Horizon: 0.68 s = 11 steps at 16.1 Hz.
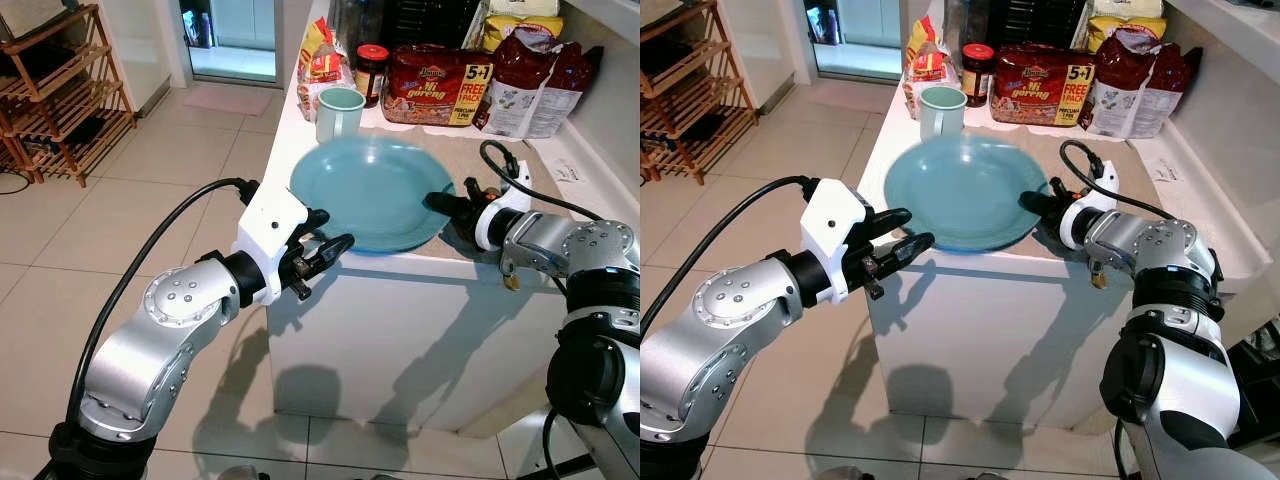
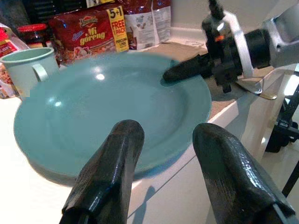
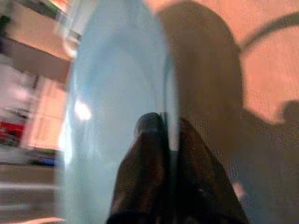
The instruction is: Setting the table
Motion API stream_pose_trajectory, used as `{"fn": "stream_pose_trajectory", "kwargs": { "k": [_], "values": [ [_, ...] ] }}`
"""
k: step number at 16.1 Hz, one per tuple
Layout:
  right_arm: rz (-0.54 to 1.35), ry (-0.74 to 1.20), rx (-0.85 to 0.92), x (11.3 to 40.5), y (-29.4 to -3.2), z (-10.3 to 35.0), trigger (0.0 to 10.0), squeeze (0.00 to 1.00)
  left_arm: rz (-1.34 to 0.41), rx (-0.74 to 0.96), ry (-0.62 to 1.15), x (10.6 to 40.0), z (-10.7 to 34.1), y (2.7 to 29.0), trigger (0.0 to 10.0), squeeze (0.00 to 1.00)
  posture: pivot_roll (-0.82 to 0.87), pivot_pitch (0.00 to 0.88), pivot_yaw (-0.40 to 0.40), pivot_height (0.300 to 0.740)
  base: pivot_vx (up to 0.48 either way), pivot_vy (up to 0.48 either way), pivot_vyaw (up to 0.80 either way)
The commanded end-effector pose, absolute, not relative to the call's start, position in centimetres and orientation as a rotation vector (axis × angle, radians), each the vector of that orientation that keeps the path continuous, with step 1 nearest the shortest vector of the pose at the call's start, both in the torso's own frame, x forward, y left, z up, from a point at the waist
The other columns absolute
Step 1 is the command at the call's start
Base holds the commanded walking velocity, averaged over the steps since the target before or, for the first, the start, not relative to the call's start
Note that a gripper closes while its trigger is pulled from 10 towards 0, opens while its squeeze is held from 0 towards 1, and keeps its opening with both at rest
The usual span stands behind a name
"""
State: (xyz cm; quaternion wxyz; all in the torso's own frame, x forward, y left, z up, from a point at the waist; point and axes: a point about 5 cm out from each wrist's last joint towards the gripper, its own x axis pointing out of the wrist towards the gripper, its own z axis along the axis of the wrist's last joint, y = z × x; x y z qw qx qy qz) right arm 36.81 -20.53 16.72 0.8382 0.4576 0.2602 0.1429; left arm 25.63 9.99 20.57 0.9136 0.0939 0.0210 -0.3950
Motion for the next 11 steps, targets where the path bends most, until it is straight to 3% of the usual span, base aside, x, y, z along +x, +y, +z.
{"fn": "stream_pose_trajectory", "kwargs": {
  "k": [1, 5, 6, 9, 10, 11],
  "values": [
    [0.321, 0.514, 0.973, 37.1, -20.6, 18.0, 0.0, 0.00, -0.808, 0.206, 0.027, 25.8, 21.0, 9.9, 10.0, 0.00, 0.07, 0.000, -0.040, 0.740, 0.000, 0.000, 0.00],
    [0.386, 0.473, 1.001, 36.7, -20.5, 19.2, 0.0, 0.00, -0.741, 0.190, -0.017, 26.3, 21.6, 10.3, 10.0, 0.00, 0.07, 0.000, -0.035, 0.740, 0.000, 0.000, 0.00],
    [0.413, 0.436, 0.990, 35.9, -20.8, 20.1, 0.0, 0.00, -0.651, 0.176, -0.053, 26.8, 22.1, 11.0, 10.0, 0.00, 0.07, 0.000, -0.037, 0.740, 0.000, 0.000, 0.00],
    [0.367, 0.166, 0.868, 33.0, -22.5, 23.0, 0.0, 0.00, -0.436, 0.083, -0.142, 27.5, 23.3, 13.2, 10.0, 0.00, 0.07, 0.011, -0.039, 0.740, 0.000, 0.000, 0.00],
    [0.343, 0.035, 0.783, 31.1, -23.0, 24.1, 6.1, 0.00, -0.403, 0.082, -0.148, 27.1, 23.1, 13.9, 10.0, 0.00, 0.06, 0.015, -0.037, 0.740, 0.000, 0.000, 0.00],
    [0.313, -0.053, 0.676, 29.2, -23.1, 24.8, 10.0, 0.00, -0.392, 0.067, -0.148, 26.6, 23.0, 14.4, 10.0, 0.00, 0.06, 0.020, -0.035, 0.740, 0.000, 0.000, 0.00]
  ]
}}
